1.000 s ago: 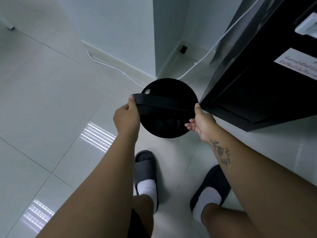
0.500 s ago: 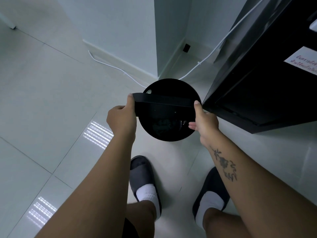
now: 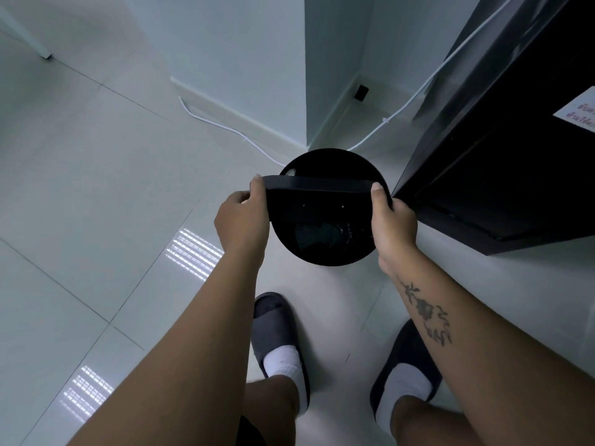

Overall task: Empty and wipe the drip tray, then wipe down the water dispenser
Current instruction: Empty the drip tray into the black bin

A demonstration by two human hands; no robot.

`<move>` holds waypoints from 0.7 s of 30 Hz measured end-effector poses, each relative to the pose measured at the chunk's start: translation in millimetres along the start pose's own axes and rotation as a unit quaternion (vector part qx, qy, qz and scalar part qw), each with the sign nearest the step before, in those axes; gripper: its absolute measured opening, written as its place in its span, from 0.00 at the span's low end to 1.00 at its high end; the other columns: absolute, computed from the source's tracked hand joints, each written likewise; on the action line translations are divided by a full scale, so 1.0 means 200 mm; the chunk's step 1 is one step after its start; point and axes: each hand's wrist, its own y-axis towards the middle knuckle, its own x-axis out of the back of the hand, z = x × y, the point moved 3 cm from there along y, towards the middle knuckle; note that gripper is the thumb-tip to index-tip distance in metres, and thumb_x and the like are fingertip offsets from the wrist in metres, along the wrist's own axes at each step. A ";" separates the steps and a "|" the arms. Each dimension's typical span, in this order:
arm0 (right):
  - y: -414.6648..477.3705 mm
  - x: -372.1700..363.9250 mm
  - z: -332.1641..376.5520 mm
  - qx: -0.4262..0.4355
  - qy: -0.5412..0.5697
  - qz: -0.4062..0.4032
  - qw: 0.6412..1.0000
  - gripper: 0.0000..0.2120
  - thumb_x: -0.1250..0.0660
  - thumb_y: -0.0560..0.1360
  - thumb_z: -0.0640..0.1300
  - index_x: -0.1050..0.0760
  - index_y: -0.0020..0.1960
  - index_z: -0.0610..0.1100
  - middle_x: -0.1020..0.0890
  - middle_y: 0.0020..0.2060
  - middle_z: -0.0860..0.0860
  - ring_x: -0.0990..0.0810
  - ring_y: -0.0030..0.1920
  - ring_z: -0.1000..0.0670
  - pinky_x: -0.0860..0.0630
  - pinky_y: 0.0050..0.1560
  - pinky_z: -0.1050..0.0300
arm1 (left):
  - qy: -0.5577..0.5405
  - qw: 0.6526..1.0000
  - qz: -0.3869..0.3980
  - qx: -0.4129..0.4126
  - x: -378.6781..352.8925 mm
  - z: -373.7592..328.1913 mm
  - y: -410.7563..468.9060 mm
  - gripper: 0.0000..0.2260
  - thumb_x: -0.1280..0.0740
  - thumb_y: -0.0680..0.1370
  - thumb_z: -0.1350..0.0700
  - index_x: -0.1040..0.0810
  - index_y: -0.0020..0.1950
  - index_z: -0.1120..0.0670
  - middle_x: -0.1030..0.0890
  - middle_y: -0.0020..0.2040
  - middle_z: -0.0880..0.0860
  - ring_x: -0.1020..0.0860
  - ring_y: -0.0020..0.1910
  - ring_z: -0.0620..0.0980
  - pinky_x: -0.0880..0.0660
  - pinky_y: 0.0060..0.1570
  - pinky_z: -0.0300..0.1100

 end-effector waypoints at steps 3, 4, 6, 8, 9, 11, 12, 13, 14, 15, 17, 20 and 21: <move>0.00 0.00 -0.01 0.006 -0.005 0.005 1.000 0.25 0.38 0.76 0.64 0.33 0.34 0.44 0.29 0.30 0.52 0.29 0.31 0.53 0.33 0.32 0.60 | -0.005 0.999 0.007 -0.046 -0.01 -0.04 -0.01 0.33 0.38 0.73 0.31 0.30 0.41 0.64 0.35 0.35 0.52 0.40 0.26 0.43 0.40 0.27 0.37; 0.00 0.00 -0.02 0.006 -0.010 0.008 1.000 0.25 0.38 0.76 0.64 0.34 0.35 0.43 0.30 0.30 0.51 0.31 0.31 0.52 0.33 0.32 0.59 | -0.016 0.998 0.012 -0.058 -0.01 -0.05 -0.01 0.34 0.37 0.73 0.31 0.30 0.41 0.65 0.36 0.36 0.53 0.40 0.27 0.43 0.41 0.25 0.35; 0.00 0.00 -0.03 -0.003 -0.012 0.009 1.000 0.24 0.38 0.76 0.64 0.31 0.38 0.43 0.31 0.32 0.48 0.31 0.32 0.51 0.34 0.34 0.57 | -0.030 0.997 0.029 -0.068 -0.02 -0.06 -0.02 0.31 0.36 0.72 0.31 0.29 0.39 0.62 0.34 0.37 0.51 0.37 0.31 0.44 0.41 0.26 0.35; 0.01 0.00 -0.03 -0.013 -0.006 0.007 1.000 0.24 0.38 0.76 0.64 0.31 0.38 0.43 0.30 0.31 0.49 0.31 0.31 0.52 0.34 0.33 0.58 | -0.038 0.997 0.039 -0.058 -0.03 -0.07 -0.01 0.29 0.35 0.72 0.30 0.24 0.40 0.58 0.31 0.39 0.49 0.34 0.35 0.45 0.37 0.32 0.38; 0.02 0.00 -0.02 -0.016 -0.004 0.006 1.000 0.24 0.38 0.76 0.64 0.30 0.38 0.43 0.30 0.30 0.50 0.30 0.30 0.53 0.33 0.32 0.58 | -0.039 0.997 0.039 -0.052 -0.03 -0.07 0.00 0.29 0.35 0.71 0.30 0.23 0.40 0.59 0.31 0.39 0.49 0.34 0.35 0.45 0.37 0.33 0.39; 0.02 0.00 -0.01 -0.015 0.001 0.006 1.000 0.24 0.38 0.75 0.64 0.27 0.38 0.43 0.27 0.31 0.51 0.28 0.31 0.53 0.31 0.32 0.59 | -0.036 0.998 0.038 -0.046 -0.03 -0.07 -0.01 0.28 0.35 0.71 0.30 0.24 0.40 0.57 0.30 0.38 0.50 0.33 0.35 0.45 0.36 0.32 0.38; 0.02 -0.01 -0.01 -0.015 0.001 0.009 1.000 0.25 0.38 0.75 0.64 0.25 0.40 0.42 0.26 0.33 0.51 0.26 0.32 0.53 0.29 0.33 0.59 | -0.030 0.998 0.039 -0.047 -0.03 -0.06 -0.01 0.27 0.35 0.72 0.31 0.25 0.39 0.56 0.29 0.38 0.51 0.32 0.35 0.46 0.35 0.32 0.37; 0.02 -0.01 -0.02 -0.018 -0.007 0.011 1.000 0.25 0.38 0.76 0.64 0.24 0.41 0.41 0.24 0.34 0.50 0.25 0.34 0.52 0.28 0.35 0.58 | -0.015 0.998 0.043 -0.046 -0.04 -0.05 -0.01 0.25 0.35 0.72 0.31 0.25 0.38 0.55 0.26 0.37 0.50 0.30 0.34 0.46 0.33 0.33 0.36; 0.02 0.00 -0.01 -0.026 -0.022 0.015 0.999 0.26 0.38 0.76 0.64 0.24 0.42 0.40 0.24 0.36 0.49 0.25 0.36 0.51 0.28 0.35 0.57 | 0.003 0.998 0.045 -0.041 -0.03 -0.05 -0.02 0.24 0.35 0.73 0.31 0.25 0.38 0.53 0.25 0.37 0.50 0.28 0.34 0.46 0.32 0.34 0.36; 0.01 0.00 0.01 -0.030 -0.030 0.022 0.999 0.26 0.38 0.76 0.64 0.25 0.42 0.40 0.24 0.37 0.48 0.24 0.37 0.50 0.28 0.35 0.57 | 0.012 0.998 0.044 -0.045 -0.02 -0.06 -0.02 0.23 0.35 0.73 0.32 0.25 0.39 0.52 0.24 0.37 0.50 0.27 0.35 0.46 0.31 0.35 0.38; 0.01 0.02 0.06 -0.016 -0.019 0.022 0.999 0.27 0.38 0.75 0.65 0.25 0.41 0.39 0.21 0.38 0.47 0.22 0.37 0.50 0.26 0.34 0.57 | 0.008 0.997 0.024 -0.072 -0.01 -0.11 -0.02 0.24 0.36 0.72 0.31 0.26 0.39 0.52 0.26 0.37 0.50 0.29 0.33 0.46 0.31 0.34 0.40; 0.01 0.02 0.08 0.002 -0.016 0.024 1.000 0.27 0.37 0.74 0.65 0.22 0.45 0.40 0.17 0.43 0.46 0.18 0.43 0.48 0.21 0.43 0.52 | 0.002 0.998 0.012 -0.062 -0.01 -0.13 -0.02 0.31 0.36 0.72 0.31 0.24 0.40 0.61 0.29 0.34 0.51 0.33 0.29 0.46 0.35 0.30 0.41; 0.01 0.02 0.07 -0.009 -0.026 0.033 0.999 0.26 0.37 0.75 0.65 0.22 0.44 0.41 0.18 0.43 0.47 0.19 0.43 0.48 0.21 0.43 0.53 | 0.008 0.998 0.015 -0.057 -0.01 -0.13 -0.02 0.30 0.36 0.72 0.31 0.23 0.40 0.61 0.27 0.35 0.51 0.31 0.30 0.46 0.34 0.30 0.39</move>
